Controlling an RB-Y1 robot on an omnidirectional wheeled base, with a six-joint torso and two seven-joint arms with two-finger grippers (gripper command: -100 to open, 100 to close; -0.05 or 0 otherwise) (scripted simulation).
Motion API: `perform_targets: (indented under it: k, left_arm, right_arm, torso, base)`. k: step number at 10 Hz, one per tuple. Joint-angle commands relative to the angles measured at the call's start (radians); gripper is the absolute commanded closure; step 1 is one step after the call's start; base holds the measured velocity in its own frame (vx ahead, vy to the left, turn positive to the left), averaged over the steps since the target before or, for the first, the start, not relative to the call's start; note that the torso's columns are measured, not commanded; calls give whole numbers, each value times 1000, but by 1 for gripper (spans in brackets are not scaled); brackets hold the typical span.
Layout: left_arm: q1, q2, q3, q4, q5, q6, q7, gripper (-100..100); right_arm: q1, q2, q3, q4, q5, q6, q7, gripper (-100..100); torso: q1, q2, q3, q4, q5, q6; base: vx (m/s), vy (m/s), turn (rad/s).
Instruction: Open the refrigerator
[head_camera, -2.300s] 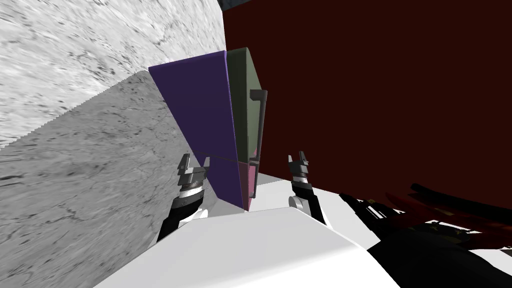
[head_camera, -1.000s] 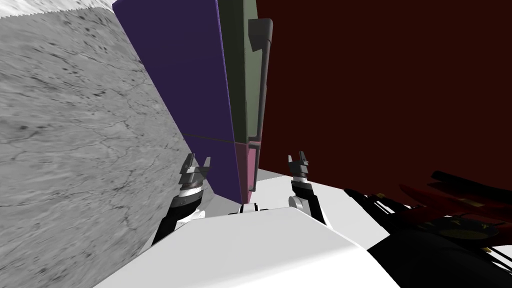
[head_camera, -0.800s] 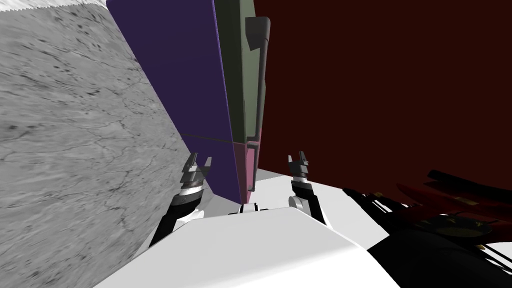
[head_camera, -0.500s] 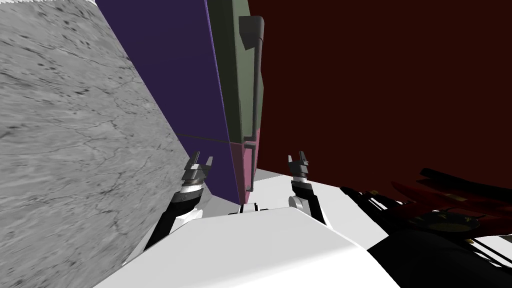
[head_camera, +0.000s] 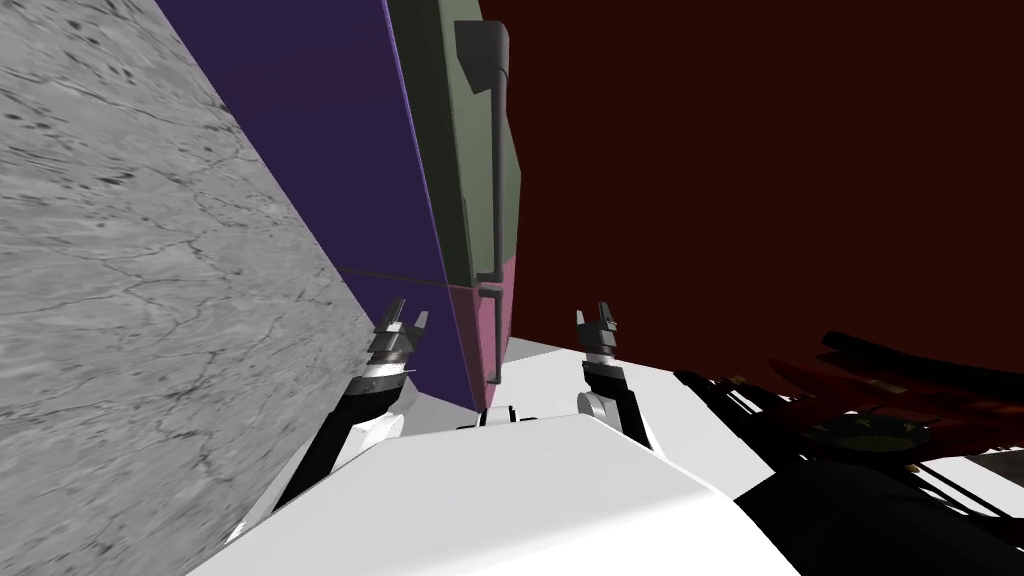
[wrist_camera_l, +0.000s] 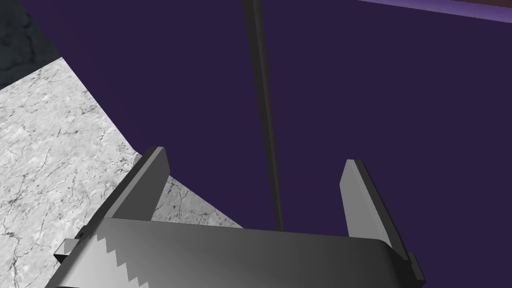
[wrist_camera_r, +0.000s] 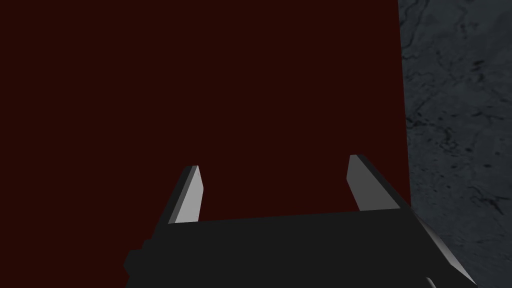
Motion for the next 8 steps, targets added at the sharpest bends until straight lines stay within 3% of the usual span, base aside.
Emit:
perform_targets:
  k: [1, 8]
  left_arm:
    - [-15, 7, 7, -24, 1, 79, 11, -100]
    - [-50, 12, 21, -81, 2, 274, 34, -100]
  right_arm:
    - [0, 0, 0, 0, 0, 0, 0, 0]
    - [0, 0, 0, 0, 0, 0, 0, 0]
  torso:
    - [-1, 0, 0, 0, 0, 0]
    - [-6, -4, -3, -2, -2, 5]
  base:
    - [8, -61, -57]
    - [1, -53, -33]
